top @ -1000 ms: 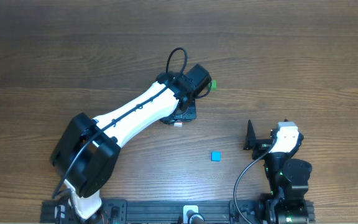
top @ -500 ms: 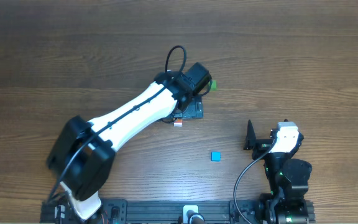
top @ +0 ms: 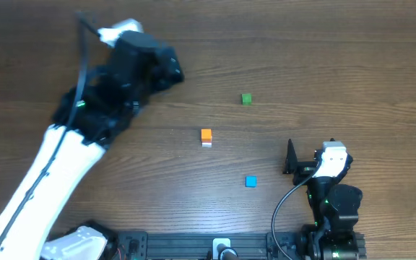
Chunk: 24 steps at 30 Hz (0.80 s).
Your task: Stack Cubes
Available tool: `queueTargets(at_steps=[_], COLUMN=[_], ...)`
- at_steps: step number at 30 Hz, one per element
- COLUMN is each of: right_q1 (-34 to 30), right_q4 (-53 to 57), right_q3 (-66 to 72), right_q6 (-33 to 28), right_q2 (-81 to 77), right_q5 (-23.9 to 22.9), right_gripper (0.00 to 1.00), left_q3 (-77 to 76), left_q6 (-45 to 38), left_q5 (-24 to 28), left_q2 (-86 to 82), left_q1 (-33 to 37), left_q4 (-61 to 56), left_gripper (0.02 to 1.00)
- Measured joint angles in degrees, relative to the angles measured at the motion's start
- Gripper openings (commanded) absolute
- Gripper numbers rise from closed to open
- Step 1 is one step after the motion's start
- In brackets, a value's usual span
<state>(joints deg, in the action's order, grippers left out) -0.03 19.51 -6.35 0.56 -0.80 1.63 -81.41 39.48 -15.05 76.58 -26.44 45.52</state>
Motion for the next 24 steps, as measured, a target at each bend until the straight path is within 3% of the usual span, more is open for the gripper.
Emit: queueTargets(at_steps=[6, 12, 17, 24], right_q1=[0.00, 0.00, 0.00, 0.00], right_q4=[0.02, -0.02, -0.04, -0.07], right_q3=[0.00, 0.00, 0.00, 0.02], right_q6=[0.04, 0.02, 0.04, 0.04], right_q2=[0.00, 0.00, 0.00, 0.00], right_q5=[-0.02, -0.02, -0.02, 0.00], right_gripper=[0.993, 0.993, 0.991, 0.993], left_q3=[9.94, 27.91, 40.83, 53.94], left_q6=[-8.41, -16.31, -23.45, -28.37], left_q5=[2.99, 10.01, 16.96, 23.56], left_q2=[-11.80, -28.02, -45.13, -61.77], left_q1=[10.99, 21.59, 29.92, 33.00], left_q4=[-11.28, -23.43, -25.51, -27.80], left_gripper=[0.993, 0.996, 0.980, 0.972])
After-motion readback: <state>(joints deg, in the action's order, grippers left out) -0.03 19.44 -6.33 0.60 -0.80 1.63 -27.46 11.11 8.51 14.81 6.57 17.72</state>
